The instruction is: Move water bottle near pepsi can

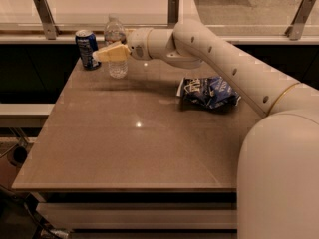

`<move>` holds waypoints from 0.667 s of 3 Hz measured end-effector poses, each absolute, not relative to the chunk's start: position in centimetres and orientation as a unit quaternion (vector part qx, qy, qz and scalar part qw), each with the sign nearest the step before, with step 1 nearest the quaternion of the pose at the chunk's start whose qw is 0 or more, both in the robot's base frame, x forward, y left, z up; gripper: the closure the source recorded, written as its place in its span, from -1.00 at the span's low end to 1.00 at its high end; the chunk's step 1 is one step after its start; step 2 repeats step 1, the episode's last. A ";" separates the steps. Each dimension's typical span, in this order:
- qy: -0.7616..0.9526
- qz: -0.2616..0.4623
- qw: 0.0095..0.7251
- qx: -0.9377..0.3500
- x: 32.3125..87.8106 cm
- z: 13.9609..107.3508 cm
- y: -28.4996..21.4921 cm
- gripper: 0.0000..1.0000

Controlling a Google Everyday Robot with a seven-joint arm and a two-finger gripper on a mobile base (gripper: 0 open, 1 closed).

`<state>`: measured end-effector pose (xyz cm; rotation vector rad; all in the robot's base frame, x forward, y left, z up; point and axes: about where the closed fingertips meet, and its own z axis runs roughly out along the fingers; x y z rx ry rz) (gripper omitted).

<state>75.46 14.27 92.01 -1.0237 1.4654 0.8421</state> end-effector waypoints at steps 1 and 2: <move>0.619 0.356 0.550 -0.433 75.5 92.0 14.3 -1.00; 0.619 0.356 0.550 -0.433 75.5 92.0 14.3 -1.00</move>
Offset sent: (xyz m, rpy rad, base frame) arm 0.0000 0.0000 0.0000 0.0000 0.0000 0.0000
